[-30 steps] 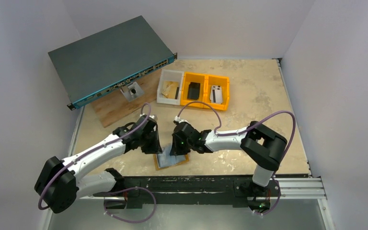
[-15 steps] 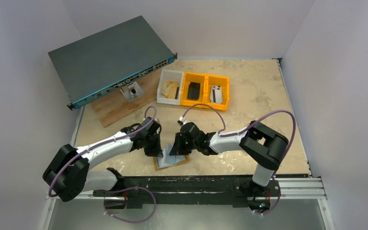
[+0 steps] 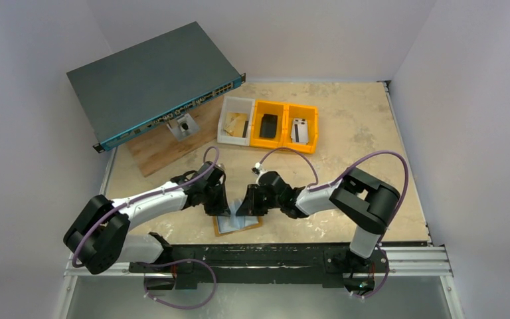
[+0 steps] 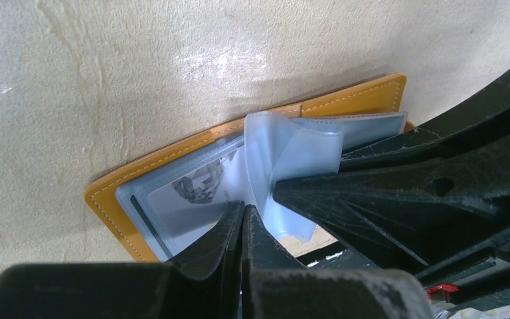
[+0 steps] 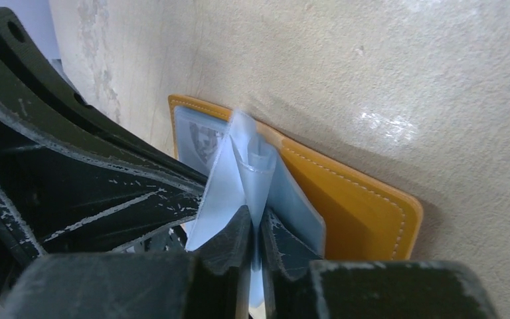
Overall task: Take the credit cards out of the card holder
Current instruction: Remove the credit card from the card holder.
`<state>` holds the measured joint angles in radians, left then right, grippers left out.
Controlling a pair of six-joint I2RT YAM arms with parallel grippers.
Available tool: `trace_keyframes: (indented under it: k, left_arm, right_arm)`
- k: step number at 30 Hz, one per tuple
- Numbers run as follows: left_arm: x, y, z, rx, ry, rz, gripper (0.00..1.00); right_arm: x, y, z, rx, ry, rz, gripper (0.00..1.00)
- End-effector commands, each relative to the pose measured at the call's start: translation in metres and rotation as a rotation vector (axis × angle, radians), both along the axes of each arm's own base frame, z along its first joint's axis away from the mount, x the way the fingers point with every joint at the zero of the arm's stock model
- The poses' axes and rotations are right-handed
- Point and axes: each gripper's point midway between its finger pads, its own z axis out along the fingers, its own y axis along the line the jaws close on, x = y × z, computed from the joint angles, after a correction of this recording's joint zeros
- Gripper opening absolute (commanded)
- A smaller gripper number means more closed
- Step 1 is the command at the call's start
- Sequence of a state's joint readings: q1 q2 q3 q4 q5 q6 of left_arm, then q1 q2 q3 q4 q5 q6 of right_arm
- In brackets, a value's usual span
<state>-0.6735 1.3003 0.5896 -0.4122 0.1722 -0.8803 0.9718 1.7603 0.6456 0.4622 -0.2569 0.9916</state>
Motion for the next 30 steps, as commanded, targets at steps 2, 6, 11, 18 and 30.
trace_keyframes:
  k: [2, 6, 11, 18, 30]
  left_arm:
    - [0.001, 0.006, -0.002, 0.024, -0.004, 0.005, 0.0]
    - [0.003, 0.003, 0.004, 0.008, -0.018, -0.006, 0.0]
    - [0.003, -0.001, 0.008, -0.017, -0.021, -0.019, 0.0]
    - [0.006, -0.013, 0.027, -0.082, -0.059, -0.052, 0.0]
    - [0.008, -0.047, 0.043, -0.131, -0.076, -0.142, 0.04]
  right_arm:
    - [-0.017, -0.021, -0.016, -0.092, 0.047, 0.03, 0.18]
    - [-0.007, -0.015, 0.011, -0.057, -0.006, 0.02, 0.34]
    - [0.0, -0.011, 0.031, -0.026, -0.029, 0.002, 0.43]
    - [0.005, -0.012, 0.054, 0.005, -0.06, -0.03, 0.48]
    - [0.02, -0.041, 0.076, -0.051, -0.135, -0.142, 0.49]
